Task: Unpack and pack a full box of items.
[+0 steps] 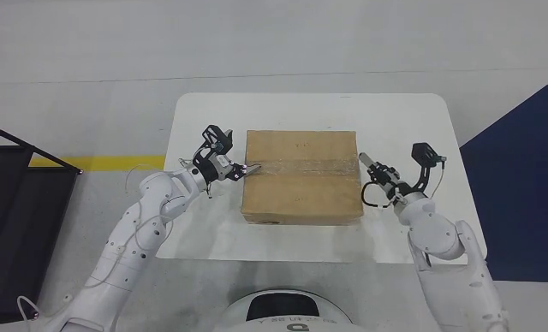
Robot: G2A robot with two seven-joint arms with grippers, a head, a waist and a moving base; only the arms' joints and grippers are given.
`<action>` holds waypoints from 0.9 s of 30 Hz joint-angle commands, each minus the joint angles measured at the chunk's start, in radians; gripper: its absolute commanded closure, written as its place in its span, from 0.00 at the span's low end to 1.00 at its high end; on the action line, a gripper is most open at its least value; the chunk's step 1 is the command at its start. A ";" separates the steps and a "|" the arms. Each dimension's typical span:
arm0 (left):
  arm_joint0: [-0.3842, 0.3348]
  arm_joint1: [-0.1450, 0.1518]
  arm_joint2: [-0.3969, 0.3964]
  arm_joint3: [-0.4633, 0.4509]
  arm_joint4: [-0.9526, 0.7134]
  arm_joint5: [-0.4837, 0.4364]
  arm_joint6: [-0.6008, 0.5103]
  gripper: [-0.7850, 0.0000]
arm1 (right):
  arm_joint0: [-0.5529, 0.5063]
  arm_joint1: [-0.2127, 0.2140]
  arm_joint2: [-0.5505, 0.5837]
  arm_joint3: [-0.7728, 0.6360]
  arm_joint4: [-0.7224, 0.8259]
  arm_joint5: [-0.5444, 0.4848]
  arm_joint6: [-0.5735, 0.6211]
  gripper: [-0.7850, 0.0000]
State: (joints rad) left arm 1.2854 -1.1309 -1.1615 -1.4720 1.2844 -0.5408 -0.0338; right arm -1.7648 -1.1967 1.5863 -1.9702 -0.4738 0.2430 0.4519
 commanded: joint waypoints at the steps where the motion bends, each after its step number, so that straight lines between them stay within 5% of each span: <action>1: 0.000 0.000 0.000 0.000 0.000 0.000 0.000 0.00 | -0.011 0.000 0.004 -0.009 -0.004 -0.007 -0.008 0.08; 4: 0.000 0.000 0.000 0.000 0.000 0.000 0.000 0.00 | -0.038 -0.001 0.015 -0.034 -0.005 0.001 -0.044 0.00; 18: 0.000 0.000 0.000 0.000 0.000 0.000 0.000 0.00 | -0.094 0.000 0.033 -0.104 -0.030 0.015 -0.055 0.00; 23: 0.000 0.000 0.000 0.000 0.000 0.000 0.000 0.00 | -0.097 -0.009 0.074 -0.122 0.191 -0.204 -0.138 0.00; 27: 0.000 0.000 0.000 0.000 0.000 0.000 0.000 0.00 | -0.076 -0.011 0.039 -0.159 0.172 -0.162 -0.143 0.00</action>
State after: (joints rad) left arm 1.2854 -1.1309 -1.1615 -1.4720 1.2844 -0.5408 -0.0338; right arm -1.8532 -1.2077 1.6436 -2.1170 -0.2777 0.0343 0.2908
